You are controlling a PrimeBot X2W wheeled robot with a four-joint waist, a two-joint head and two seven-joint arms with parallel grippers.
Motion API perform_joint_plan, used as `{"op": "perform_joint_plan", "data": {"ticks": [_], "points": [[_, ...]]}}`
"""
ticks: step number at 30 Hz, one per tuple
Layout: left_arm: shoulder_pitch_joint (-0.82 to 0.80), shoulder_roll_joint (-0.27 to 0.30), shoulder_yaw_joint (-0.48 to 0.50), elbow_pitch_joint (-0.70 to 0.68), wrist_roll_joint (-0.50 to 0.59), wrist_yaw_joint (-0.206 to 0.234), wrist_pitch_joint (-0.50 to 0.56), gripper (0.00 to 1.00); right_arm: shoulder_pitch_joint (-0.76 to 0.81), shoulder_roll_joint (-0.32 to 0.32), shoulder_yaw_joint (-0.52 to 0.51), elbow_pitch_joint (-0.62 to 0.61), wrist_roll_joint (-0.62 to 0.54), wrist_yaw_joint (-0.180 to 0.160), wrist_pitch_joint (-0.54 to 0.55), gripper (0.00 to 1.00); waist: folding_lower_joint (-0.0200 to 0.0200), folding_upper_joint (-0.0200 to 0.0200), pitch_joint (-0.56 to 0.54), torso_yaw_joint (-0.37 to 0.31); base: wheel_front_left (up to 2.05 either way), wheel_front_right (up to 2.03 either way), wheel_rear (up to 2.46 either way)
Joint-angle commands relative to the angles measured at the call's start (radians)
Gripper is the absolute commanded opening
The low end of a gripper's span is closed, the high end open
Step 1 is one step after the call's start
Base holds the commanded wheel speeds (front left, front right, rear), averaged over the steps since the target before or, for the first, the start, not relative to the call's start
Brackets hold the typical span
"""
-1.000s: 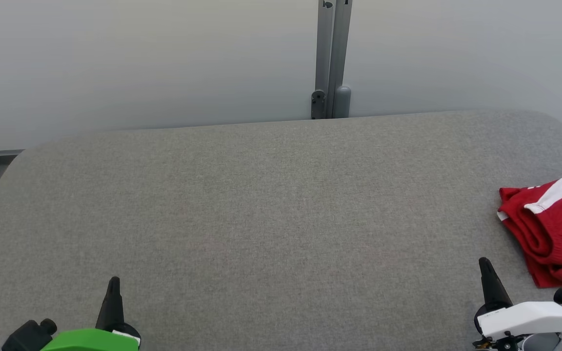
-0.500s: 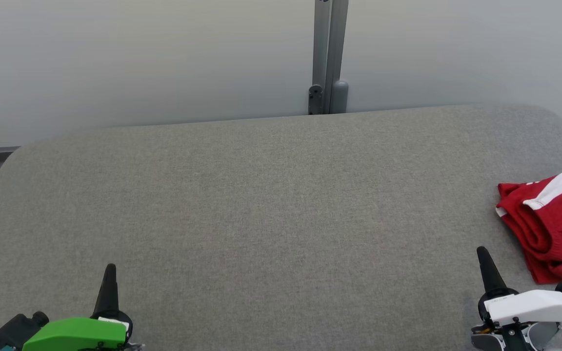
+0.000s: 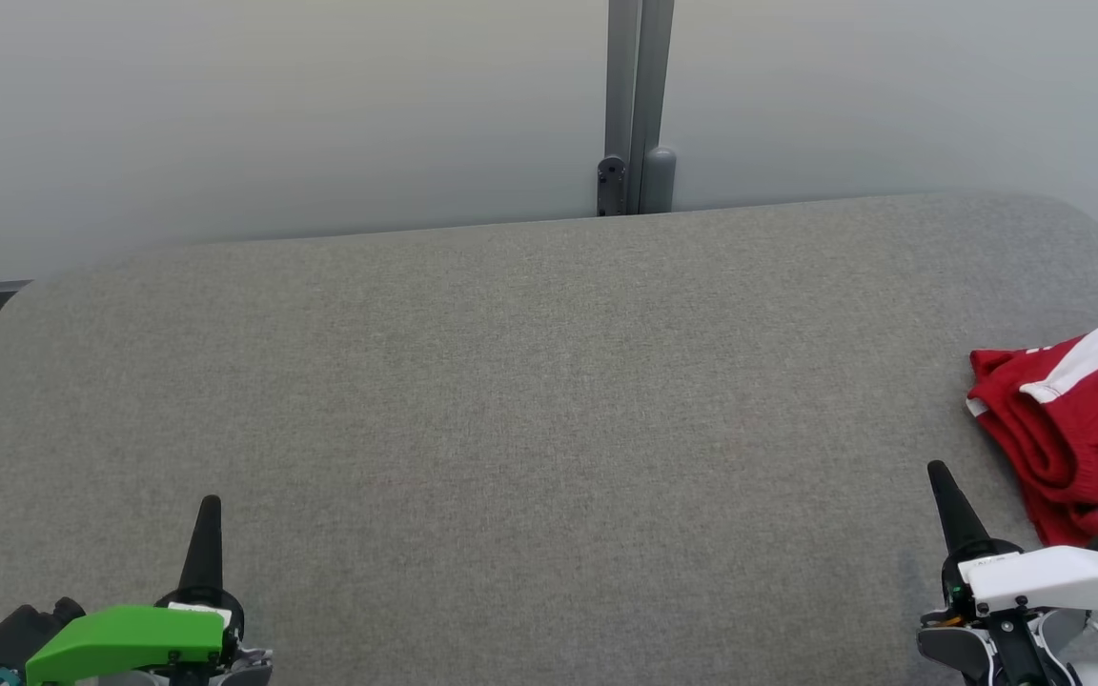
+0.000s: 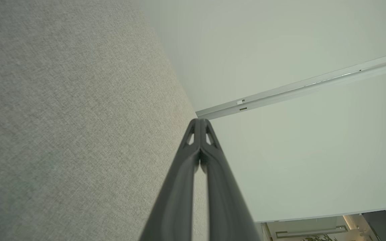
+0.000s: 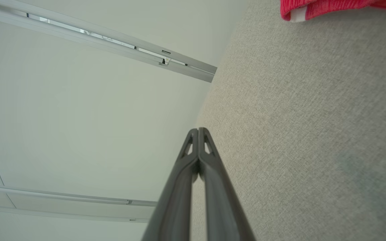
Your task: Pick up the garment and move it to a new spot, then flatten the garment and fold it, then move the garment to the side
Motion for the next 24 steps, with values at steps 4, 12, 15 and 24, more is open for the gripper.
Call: {"op": "perform_joint_plan", "data": {"ticks": [4, 12, 15, 24], "points": [[-0.032, 0.006, 0.008, -0.013, -0.054, -0.007, 0.014, 0.00, -0.028, -0.006, -0.004, -0.002, 0.055, 0.001, 0.014, 0.00, 0.0000, -0.0001, 0.004, -0.003, 0.00, 0.00, 0.00], [-0.043, 0.006, 0.015, -0.017, -0.120, -0.008, 0.031, 0.00, -0.041, -0.007, -0.006, 0.002, 0.125, 0.001, 0.030, 0.00, 0.0000, -0.0001, 0.012, -0.007, 0.00, 0.00, 0.00], [-0.048, 0.007, 0.017, -0.019, -0.145, -0.008, 0.037, 0.00, -0.048, -0.007, -0.007, 0.003, 0.148, 0.001, 0.037, 0.00, 0.0000, -0.0001, 0.015, -0.008, 0.00, 0.00, 0.00], [-0.060, 0.007, 0.024, -0.025, -0.211, -0.007, 0.056, 0.00, -0.062, -0.008, -0.009, 0.007, 0.220, 0.000, 0.053, 0.00, 0.0000, -0.0001, 0.023, -0.013, 0.00, 0.00, 0.00]]}}
